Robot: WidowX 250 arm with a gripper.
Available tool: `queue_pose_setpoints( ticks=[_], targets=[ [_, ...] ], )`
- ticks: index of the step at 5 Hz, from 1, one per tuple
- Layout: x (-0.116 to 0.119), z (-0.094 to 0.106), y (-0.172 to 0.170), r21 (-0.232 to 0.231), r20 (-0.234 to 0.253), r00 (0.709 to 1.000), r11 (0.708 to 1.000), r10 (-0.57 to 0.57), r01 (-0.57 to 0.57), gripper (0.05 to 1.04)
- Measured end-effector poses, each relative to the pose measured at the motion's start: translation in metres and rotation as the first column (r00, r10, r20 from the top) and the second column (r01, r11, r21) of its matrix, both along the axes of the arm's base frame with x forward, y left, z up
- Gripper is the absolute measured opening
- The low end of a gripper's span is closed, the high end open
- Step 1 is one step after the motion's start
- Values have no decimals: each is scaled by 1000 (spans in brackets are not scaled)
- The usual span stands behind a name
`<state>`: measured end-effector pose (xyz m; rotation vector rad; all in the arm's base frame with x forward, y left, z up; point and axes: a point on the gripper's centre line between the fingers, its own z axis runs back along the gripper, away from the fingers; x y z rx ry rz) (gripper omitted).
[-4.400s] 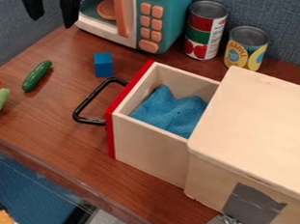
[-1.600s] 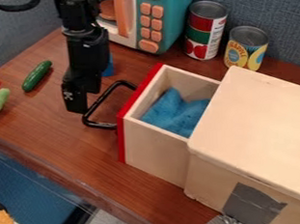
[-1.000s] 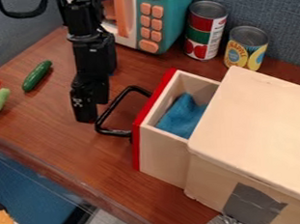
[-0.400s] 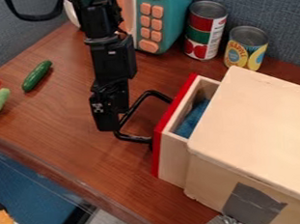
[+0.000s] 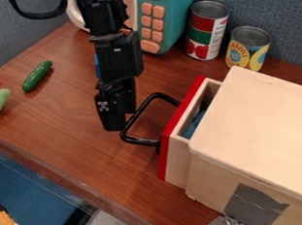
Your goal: Close the drawer
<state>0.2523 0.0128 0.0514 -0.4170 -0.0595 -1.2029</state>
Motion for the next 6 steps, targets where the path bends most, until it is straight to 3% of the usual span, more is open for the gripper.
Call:
queue_pose_setpoints(
  ticks=[1, 2, 4, 6],
  targets=[
    [0, 1, -1, -6, -3, 1000, 1000, -4, 4, 1000],
    [-1, 1, -3, -42, -25, 1000, 999, 8, -9, 1000],
    [-3, 0, -13, -286, -153, 988, 958, -8, -36, 998],
    [-5, 0, -17, -385, -218, 976, 921, -21, -66, 999]
  ],
)
